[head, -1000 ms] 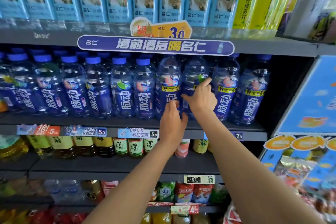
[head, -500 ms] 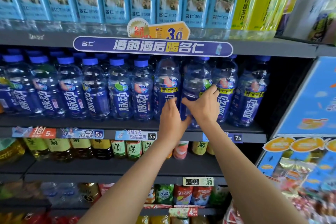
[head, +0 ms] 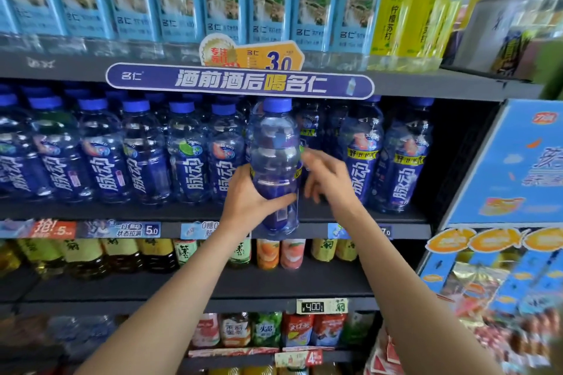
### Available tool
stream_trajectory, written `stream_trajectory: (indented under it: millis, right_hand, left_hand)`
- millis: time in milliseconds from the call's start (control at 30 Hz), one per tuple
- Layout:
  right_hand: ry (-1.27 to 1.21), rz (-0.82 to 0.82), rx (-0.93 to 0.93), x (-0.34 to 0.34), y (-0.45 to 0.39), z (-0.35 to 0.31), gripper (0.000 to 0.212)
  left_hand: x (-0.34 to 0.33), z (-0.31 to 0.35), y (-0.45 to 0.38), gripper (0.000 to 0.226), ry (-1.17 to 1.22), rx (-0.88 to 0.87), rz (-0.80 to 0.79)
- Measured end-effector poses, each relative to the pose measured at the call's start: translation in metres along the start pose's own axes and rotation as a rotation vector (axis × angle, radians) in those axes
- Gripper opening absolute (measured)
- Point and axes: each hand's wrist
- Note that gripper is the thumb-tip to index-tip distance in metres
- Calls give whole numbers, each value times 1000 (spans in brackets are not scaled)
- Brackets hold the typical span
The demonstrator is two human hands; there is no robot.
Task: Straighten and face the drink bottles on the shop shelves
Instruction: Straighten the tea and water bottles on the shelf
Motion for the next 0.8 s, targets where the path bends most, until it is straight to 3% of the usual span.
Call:
stream_trajectory:
  millis: [33, 100, 200, 333, 433, 633, 800]
  right_hand:
    - [-30, 134, -23, 1, -8, 2, 35]
    - [227, 318, -21, 1, -30, 8, 37]
    - [623, 297, -8, -4, -64, 10, 59]
    - [775, 264, -92, -15, -95, 9, 74]
    - [818, 252, -154, -20, -110, 9, 66]
    - [765, 412, -162, -26, -127, 4, 51]
    - [705, 426, -59, -21, -116, 16, 67]
  left_hand:
    - [4, 2, -1, 81, -29, 6, -33]
    - [12, 8, -4, 72, -83, 21, -108]
    - [19, 16, -8, 57, -83, 33, -155]
    - [23, 13, -14, 64, -44, 32, -200]
    - [24, 8, -18, 66, -14, 35, -220]
    - [26, 1, -23, 66, 8, 39, -234]
    - [30, 1, -25, 64, 37, 40, -286]
Point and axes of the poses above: each hand's wrist, its own y-axis away from the middle knuckle, its own x-axis out of the back of the hand, z = x × y, and after that the axes turned 4 degrees about x, right-handed
